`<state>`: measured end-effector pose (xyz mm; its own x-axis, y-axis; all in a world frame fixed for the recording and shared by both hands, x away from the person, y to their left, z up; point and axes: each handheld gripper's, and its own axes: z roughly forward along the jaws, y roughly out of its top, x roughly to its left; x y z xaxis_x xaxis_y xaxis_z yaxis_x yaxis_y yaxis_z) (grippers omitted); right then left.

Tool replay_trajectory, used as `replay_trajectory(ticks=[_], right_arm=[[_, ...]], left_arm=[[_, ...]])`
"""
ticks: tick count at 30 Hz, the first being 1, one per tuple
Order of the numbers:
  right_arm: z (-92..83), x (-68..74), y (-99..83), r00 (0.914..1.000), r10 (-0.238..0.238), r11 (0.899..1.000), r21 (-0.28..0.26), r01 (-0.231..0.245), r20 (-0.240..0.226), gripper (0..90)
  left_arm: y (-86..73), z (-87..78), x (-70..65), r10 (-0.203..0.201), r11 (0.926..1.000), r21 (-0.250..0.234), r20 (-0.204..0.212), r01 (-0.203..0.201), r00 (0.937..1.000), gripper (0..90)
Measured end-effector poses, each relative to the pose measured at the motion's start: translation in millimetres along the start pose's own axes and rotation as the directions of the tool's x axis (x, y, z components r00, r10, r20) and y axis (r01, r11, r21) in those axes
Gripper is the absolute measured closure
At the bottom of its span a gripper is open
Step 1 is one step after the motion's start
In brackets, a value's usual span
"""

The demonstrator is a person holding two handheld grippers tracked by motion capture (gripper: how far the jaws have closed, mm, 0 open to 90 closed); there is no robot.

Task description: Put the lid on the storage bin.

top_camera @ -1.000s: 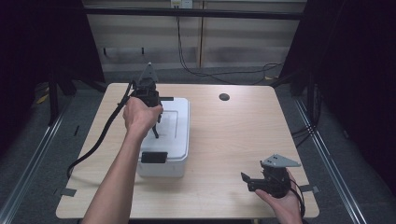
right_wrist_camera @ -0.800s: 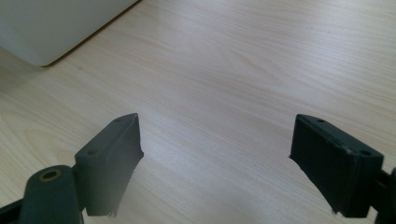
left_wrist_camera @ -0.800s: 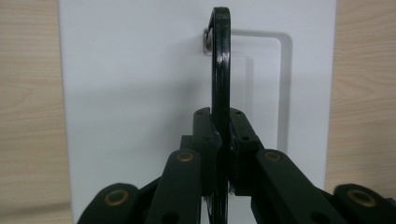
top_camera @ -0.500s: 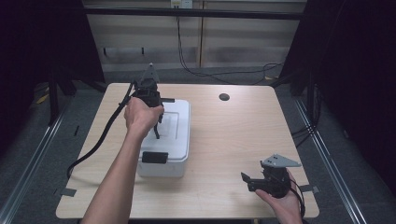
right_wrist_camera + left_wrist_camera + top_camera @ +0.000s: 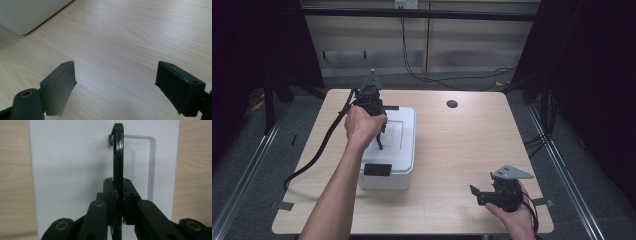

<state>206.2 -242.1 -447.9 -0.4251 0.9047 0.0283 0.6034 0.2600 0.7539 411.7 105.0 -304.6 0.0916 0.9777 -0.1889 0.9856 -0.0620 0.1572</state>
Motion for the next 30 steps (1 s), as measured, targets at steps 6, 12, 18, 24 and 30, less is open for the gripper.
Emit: replay_trajectory(ticks=[6,12,18,24,30], right_arm=[[-0.6,0.2,-0.1,1.0000,0.006,1.000,0.002,-0.006,0.004,15.6],[0.2,-0.1,0.1,1.0000,0.007,1.000,0.005,-0.007,0.003,15.6],[0.2,0.1,0.1,1.0000,0.003,1.000,0.002,-0.003,0.000,15.6],[0.6,0.1,0.1,1.0000,0.003,1.000,0.007,-0.003,-0.002,15.6],[0.5,0.2,0.3,1.0000,0.008,1.000,0.009,-0.008,-0.003,15.6]], left_arm=[[-0.1,1.3,2.4,0.014,0.9999,0.003,0.017,-0.014,0.9998,83.3],[1.1,1.7,11.0,0.013,0.9999,-0.001,0.029,-0.013,0.9995,78.6],[1.4,-3.4,17.0,0.042,0.9990,-0.016,0.038,-0.041,0.9984,73.3],[2.3,-11.1,21.3,0.092,0.9954,-0.032,0.056,-0.090,0.9942,60.3],[0.8,-19.7,27.9,0.130,0.9906,-0.049,0.049,-0.128,0.9903,49.1]])
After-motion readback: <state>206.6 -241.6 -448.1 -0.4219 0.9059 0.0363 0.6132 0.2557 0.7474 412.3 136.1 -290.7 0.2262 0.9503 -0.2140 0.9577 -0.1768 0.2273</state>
